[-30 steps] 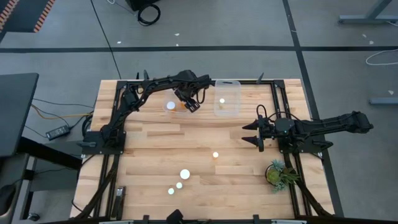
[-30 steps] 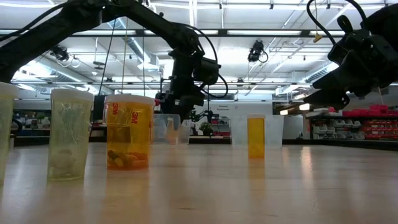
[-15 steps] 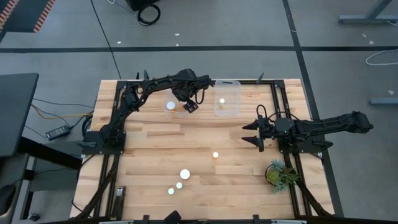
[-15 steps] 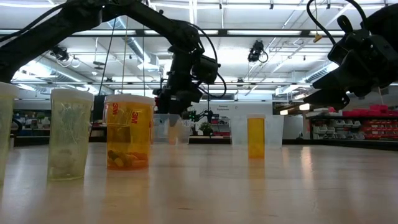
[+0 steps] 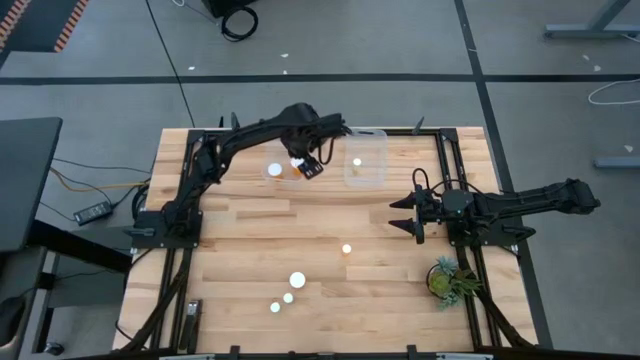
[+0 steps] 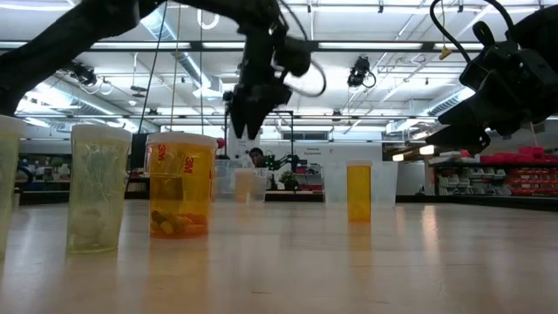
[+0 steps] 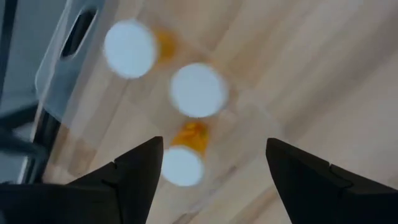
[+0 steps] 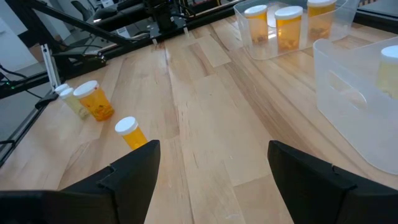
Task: Pick and place medicine bottles into bin by pill shape (circle, oval)
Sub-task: Put the big orange pill bottle into the left transparent bin
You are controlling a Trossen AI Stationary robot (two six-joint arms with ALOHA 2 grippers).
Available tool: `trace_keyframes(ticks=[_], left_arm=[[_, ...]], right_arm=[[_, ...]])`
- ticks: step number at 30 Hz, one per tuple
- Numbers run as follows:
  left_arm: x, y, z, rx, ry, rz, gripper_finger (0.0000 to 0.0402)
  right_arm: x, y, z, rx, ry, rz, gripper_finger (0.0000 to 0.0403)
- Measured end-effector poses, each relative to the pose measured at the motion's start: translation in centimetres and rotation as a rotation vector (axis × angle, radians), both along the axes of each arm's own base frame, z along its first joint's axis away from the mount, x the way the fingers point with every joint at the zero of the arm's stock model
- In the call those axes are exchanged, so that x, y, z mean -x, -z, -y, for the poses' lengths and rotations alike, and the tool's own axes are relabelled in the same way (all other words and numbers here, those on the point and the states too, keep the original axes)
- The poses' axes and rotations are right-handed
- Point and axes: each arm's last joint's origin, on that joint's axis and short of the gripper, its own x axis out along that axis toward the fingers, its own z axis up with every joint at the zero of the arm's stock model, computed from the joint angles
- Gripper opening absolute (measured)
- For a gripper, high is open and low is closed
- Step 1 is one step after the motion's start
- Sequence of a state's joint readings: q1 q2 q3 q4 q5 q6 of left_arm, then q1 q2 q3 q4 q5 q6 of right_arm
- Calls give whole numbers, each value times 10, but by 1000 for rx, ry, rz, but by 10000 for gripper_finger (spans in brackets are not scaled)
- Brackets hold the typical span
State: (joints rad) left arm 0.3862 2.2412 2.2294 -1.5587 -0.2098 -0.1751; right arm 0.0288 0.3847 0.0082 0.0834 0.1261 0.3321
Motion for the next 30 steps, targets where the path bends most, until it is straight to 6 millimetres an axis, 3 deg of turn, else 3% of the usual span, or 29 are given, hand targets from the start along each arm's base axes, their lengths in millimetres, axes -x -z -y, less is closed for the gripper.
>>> trace_keyframes(ticks=[4, 8, 16, 21, 30], left_arm=[[-4, -22, 28, -29, 65, 75, 281], [-12, -39, 68, -53, 133, 158, 269], [-28, -38, 167, -28, 231, 227, 245], [-28, -37, 222, -3, 202, 294, 234], [-20, -37, 268, 28, -39, 366, 261]], right_arm=[[0, 0, 0, 0, 0, -2, 305], [0, 1, 0, 0, 0, -7, 305], [0, 1, 0, 0, 0, -6, 305], [0, 1, 0, 0, 0, -7, 305], [0, 1, 0, 0, 0, -7, 305]])
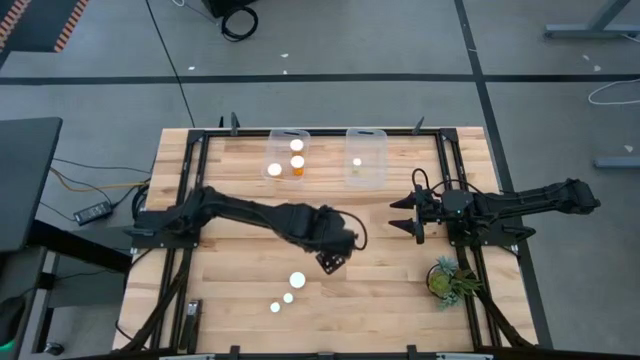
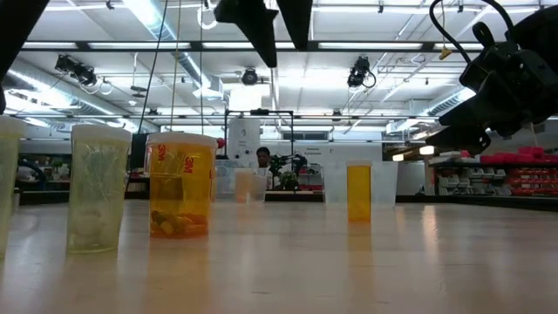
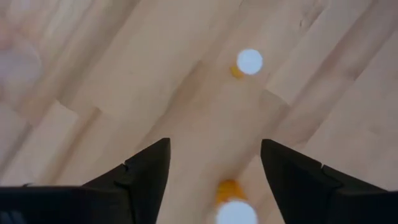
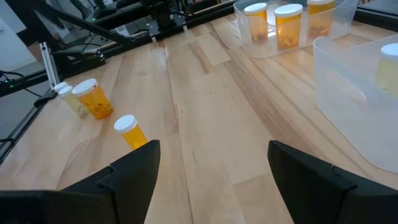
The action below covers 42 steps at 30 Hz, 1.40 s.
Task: Pick and place medicine bottles into bin by pill shape (circle, oval)
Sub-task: Put the big orange pill bottle into the left transparent bin
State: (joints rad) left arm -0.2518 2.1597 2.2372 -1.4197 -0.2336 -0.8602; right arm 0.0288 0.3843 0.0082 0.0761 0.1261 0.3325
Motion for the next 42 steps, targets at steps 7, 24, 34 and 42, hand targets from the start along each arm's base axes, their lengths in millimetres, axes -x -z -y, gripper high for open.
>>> trace_keyframes(ticks=[7, 24, 34, 42], left_arm=[[10, 8, 15, 22, -125, -47, 306], [19, 91, 50, 257, -213, -220, 354], [24, 115, 54, 273, -225, -243, 355], [28, 133, 59, 282, -216, -234, 351]], right_arm=[[0, 0, 0, 0, 0, 0, 305], [0, 0, 0, 0, 0, 0, 305], [0, 0, 0, 0, 0, 0, 305], [0, 0, 0, 0, 0, 0, 305]])
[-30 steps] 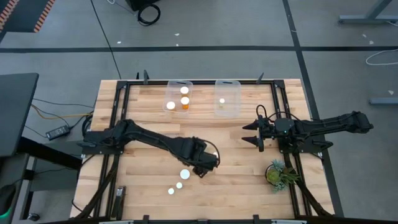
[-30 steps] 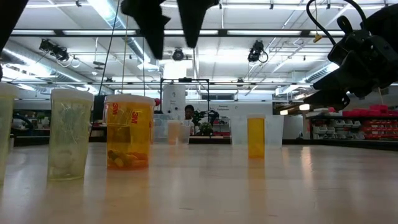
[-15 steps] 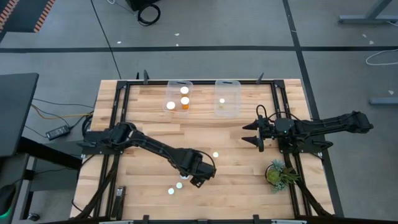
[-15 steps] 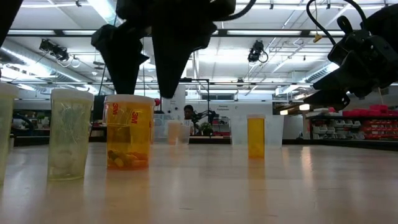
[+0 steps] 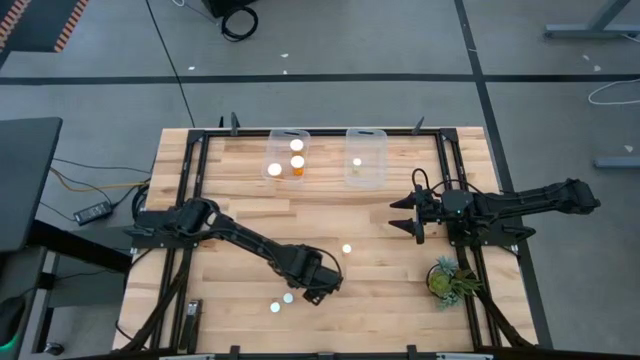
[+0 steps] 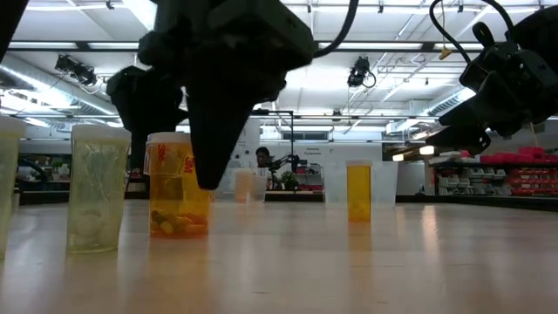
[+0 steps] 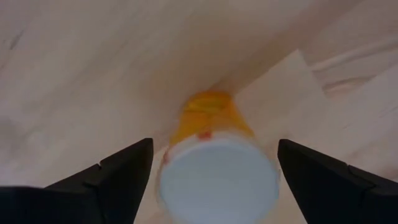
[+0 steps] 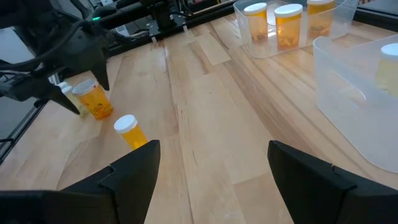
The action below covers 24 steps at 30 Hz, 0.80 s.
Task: Pick and place medicine bottles into bin by pill shape (circle, oval)
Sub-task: Put the big orange pill bottle into the left transparent bin
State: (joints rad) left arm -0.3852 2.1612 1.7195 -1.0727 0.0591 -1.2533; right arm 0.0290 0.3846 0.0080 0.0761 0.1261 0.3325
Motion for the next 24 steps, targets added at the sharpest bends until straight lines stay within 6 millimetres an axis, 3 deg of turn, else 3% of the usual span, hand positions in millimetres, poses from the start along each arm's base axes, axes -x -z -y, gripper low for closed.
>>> trace_keyframes(ticks=[11, 24], left_arm=[[0, 3, 0, -5, 0, 14, 308], [-4, 3, -10, -19, 41, 19, 207]], right_arm=[[0, 0, 0, 0, 0, 0, 305], [0, 0, 0, 0, 0, 0, 305]])
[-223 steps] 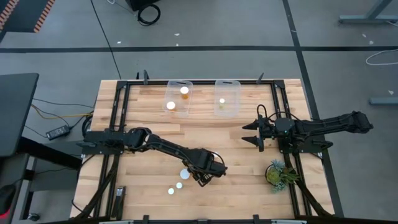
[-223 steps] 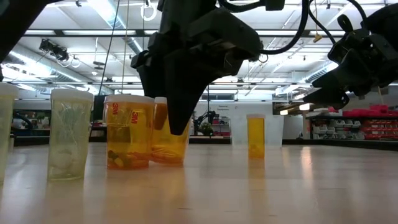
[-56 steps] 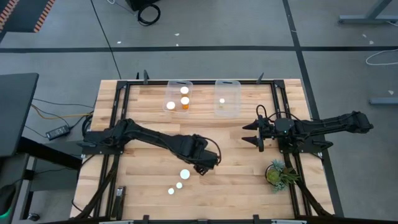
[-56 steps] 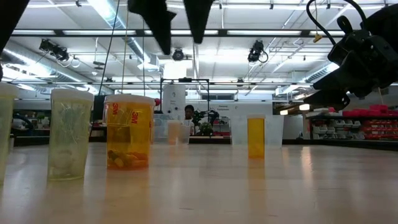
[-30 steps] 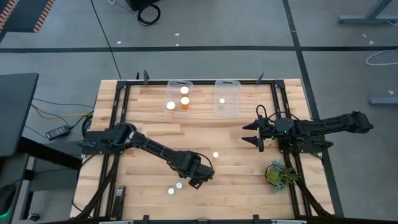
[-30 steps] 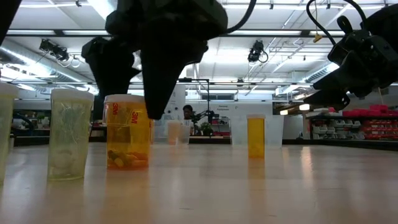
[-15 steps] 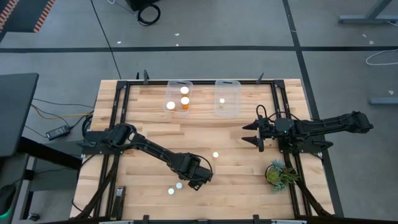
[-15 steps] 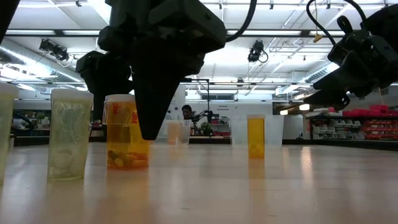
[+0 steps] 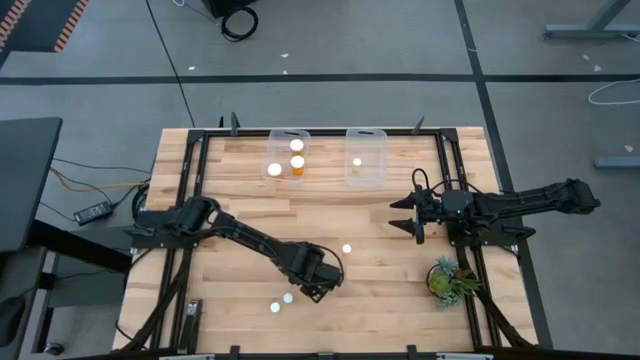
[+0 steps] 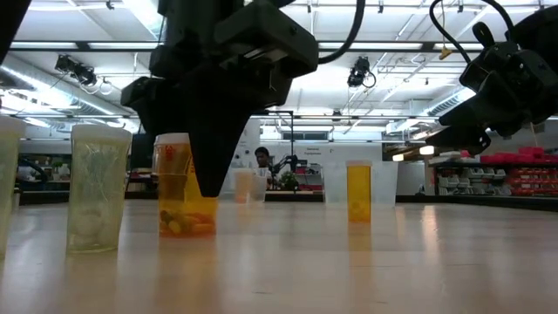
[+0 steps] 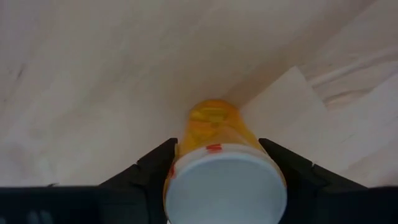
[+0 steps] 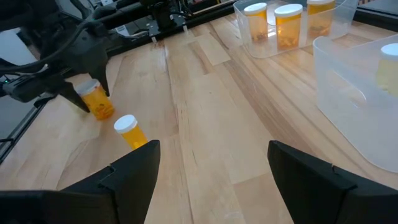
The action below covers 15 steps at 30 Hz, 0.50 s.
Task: Pick and place medicine bottles into bin by pill shape (circle, oval)
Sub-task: Put the big orange pill bottle into the left transparent bin
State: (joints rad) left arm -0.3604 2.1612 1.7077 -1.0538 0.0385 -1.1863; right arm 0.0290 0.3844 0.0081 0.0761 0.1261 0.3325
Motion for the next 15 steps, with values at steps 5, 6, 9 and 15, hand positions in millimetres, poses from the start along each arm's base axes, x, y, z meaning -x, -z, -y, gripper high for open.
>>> trace_keyframes(ticks=[5, 6, 9, 15], left_arm=[[-5, 0, -14, -2, 42, 4, 214], [-6, 0, -18, 2, 57, 3, 221], [-8, -4, -30, 4, 93, -22, 234], [-18, -31, -68, -17, 165, -39, 210]], right_arm=[[0, 0, 0, 0, 0, 0, 305], [0, 0, 0, 0, 0, 0, 305], [0, 0, 0, 0, 0, 0, 305], [0, 0, 0, 0, 0, -1, 305]])
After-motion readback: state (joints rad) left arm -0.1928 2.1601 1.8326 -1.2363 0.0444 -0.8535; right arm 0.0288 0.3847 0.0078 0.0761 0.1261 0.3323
